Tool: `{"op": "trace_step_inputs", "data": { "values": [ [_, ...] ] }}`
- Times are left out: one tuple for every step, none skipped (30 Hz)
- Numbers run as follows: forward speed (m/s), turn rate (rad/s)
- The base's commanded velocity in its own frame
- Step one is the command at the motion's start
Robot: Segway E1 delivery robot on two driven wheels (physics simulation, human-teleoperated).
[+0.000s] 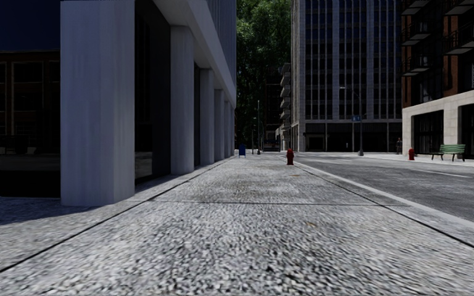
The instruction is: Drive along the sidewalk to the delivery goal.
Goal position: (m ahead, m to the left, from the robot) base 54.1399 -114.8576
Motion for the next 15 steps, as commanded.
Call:
{"op": "trace_step_inputs", "data": {
  "values": [
    [2.0, 0.0],
    [2.0, 0.0],
    [2.0, 0.0],
    [2.0, 0.0],
    [2.0, 0.0],
    [2.0, 0.0],
    [2.0, 0.0],
    [2.0, 0.0],
    [2.0, 0.0],
    [2.0, 0.0],
    [2.0, 0.0],
    [2.0, 0.0],
    [2.0, 0.0],
    [2.0, 0.0],
    [2.0, 0.0]
  ]
}}
